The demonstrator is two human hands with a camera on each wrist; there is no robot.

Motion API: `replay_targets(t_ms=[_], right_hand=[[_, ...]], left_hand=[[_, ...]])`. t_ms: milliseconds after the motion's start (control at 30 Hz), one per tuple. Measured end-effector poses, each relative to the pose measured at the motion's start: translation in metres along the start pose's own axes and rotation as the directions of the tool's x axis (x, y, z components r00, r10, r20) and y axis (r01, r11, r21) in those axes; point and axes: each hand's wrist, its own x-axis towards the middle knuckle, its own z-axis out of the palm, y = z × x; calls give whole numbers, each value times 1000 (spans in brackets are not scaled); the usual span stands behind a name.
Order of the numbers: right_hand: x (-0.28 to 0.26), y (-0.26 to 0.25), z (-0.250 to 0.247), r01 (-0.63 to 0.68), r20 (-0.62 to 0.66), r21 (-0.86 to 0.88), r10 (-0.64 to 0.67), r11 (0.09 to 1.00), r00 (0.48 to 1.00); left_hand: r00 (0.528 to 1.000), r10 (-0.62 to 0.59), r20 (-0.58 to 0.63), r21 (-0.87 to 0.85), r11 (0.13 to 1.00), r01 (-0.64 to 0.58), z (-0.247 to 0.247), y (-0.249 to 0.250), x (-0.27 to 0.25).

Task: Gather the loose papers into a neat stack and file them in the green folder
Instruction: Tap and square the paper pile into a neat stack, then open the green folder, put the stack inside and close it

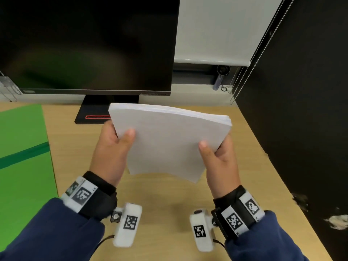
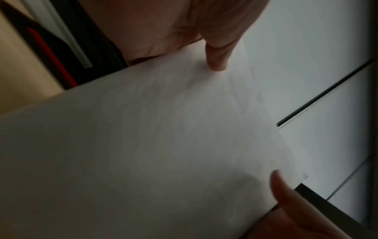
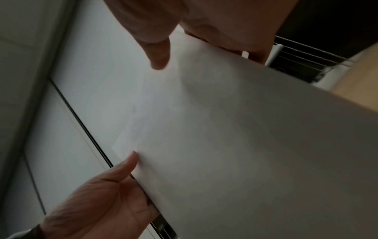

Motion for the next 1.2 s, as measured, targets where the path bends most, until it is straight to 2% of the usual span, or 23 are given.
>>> replay_targets(t_ms=[100,167,267,433,567,633,800,933,1033,1133,1200], right_hand=[[-7,16,2,-59,3,4,59,998,998],[-6,15,3,-24,-4,49,24,999,1000],[-6,8,0,17,15,126,-19,992,1000],[-12,26,4,-109,33,54,107,993,994],[-12,26,-1,-93,26,95,91,991,996],[-13,33,-2,-129,14,84,129,988,992],[-15,54,-2,-269,-13,-21,269,963,963],[-15,33,-13,-290,58,28,288,957,956],[-19,23,-9,-398,206,-32,395,917,895],[-27,26,14,-449,210,-58,450,892,868],[-32,31,35,-473,192,-43,472,880,860]], left_hand=[[996,-91,-24,-27,996,90,3,-17,-11],[996,-78,-51,-30,997,76,4,-15,-12],[1000,-20,-18,-48,999,19,2,-9,-9],[995,-91,30,-16,996,91,4,-25,-15],[997,-62,35,-50,997,64,0,-25,-15],[993,-116,38,-39,992,117,0,-33,-17],[972,-236,9,150,961,232,5,-60,-24],[965,-262,-24,143,954,262,-11,-44,-15],[948,-318,25,76,946,316,-35,-33,-11],[916,-395,68,128,914,385,-63,-36,-12],[896,-443,40,171,886,430,-84,-36,-19]])
